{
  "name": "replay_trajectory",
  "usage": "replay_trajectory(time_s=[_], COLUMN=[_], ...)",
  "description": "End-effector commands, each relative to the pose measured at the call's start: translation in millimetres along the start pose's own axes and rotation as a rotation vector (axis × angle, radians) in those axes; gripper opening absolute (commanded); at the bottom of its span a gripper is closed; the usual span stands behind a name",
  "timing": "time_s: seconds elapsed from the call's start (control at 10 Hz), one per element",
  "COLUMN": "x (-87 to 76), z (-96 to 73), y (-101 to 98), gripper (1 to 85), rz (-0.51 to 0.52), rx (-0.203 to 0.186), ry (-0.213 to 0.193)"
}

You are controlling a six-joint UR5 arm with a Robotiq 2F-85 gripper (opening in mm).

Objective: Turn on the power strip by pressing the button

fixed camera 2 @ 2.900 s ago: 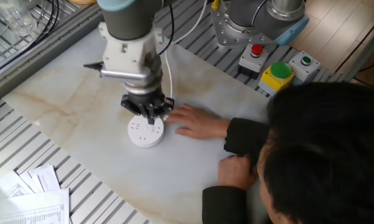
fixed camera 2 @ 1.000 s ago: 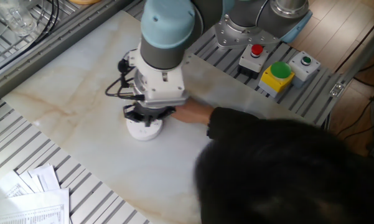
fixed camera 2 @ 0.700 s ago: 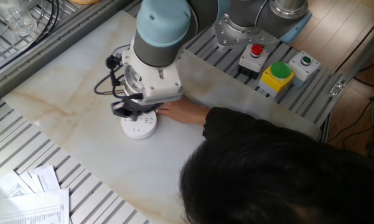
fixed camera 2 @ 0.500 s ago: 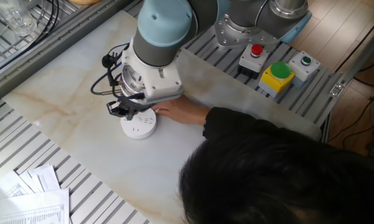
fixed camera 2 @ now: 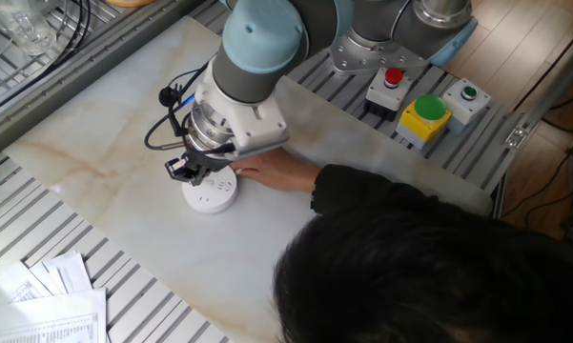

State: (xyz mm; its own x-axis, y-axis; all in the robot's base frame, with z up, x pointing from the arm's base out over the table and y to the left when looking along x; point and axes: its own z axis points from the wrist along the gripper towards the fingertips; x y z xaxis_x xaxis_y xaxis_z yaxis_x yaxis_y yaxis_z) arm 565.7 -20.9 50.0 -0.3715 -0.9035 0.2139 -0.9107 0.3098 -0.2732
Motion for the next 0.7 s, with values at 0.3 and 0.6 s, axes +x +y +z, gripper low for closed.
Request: replay_trajectory(time_s=[0.3, 0.6], x=[-0.3, 1.8], z=[13.2, 18.5], y=[15.9, 19.0], gripper=[1.0, 1.0], rz=[-0.043, -0.057], rx=[-0.009, -0.007], ry=[-0.024, -0.033])
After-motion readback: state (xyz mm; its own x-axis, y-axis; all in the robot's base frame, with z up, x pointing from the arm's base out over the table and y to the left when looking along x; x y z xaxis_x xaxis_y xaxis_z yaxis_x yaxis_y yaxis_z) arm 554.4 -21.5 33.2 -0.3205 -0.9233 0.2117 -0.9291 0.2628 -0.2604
